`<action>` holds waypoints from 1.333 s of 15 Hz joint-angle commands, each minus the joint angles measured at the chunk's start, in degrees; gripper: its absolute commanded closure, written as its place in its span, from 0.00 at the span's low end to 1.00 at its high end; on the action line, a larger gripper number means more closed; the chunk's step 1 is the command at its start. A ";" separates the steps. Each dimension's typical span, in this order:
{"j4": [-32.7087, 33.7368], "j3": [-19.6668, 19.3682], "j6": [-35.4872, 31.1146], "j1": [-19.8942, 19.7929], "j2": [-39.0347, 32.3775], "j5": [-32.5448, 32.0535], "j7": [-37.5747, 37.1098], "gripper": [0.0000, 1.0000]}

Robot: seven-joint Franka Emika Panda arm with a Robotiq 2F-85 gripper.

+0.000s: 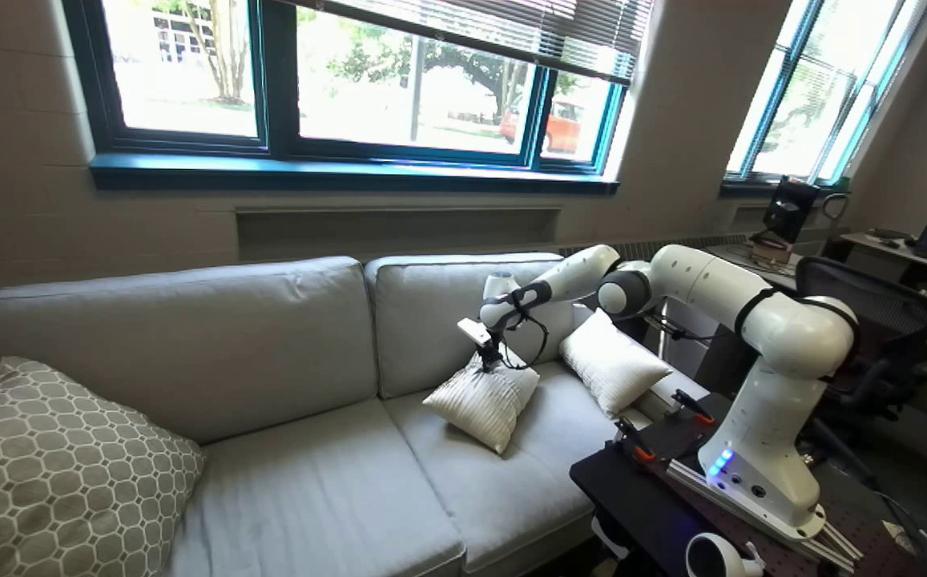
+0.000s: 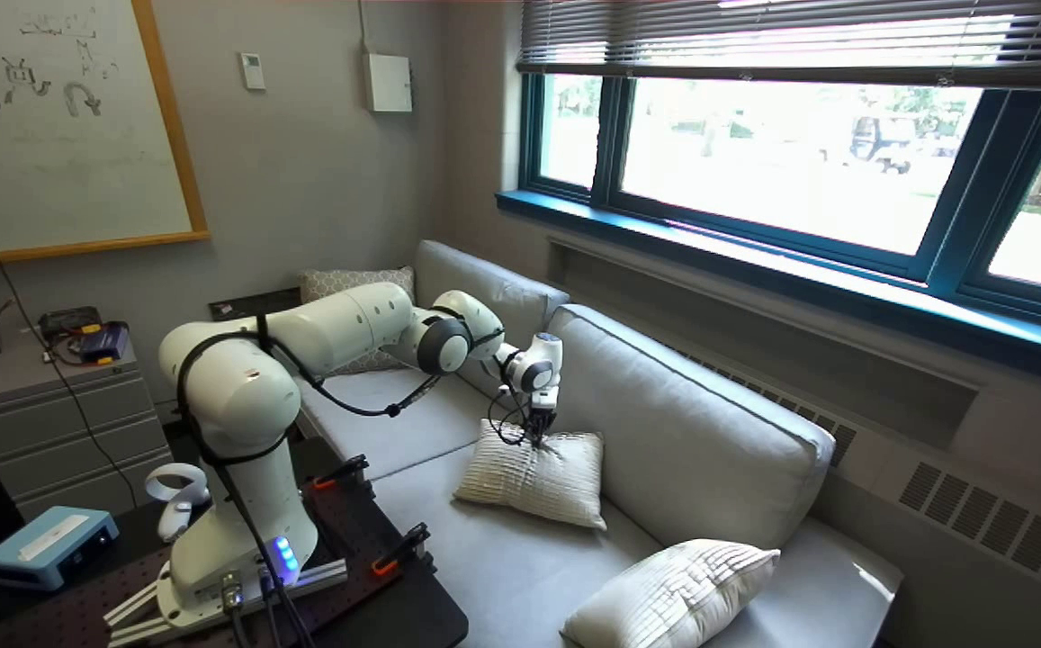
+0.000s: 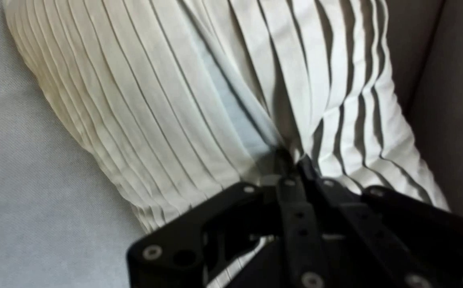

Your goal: Set the striped pillows against the armrest

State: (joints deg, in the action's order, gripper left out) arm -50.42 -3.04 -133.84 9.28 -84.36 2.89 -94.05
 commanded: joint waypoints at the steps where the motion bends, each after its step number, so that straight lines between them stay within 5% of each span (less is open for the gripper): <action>1: 1.16 0.91 -1.80 -1.01 0.00 2.09 -0.06 0.99; 10: 4.40 0.26 -12.39 -2.99 0.16 7.98 -11.97 0.99; 20: -16.74 2.69 -39.65 -5.57 7.15 21.95 -18.04 0.99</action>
State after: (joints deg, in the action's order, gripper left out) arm -57.57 -2.31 -164.52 5.24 -81.94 21.03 -111.14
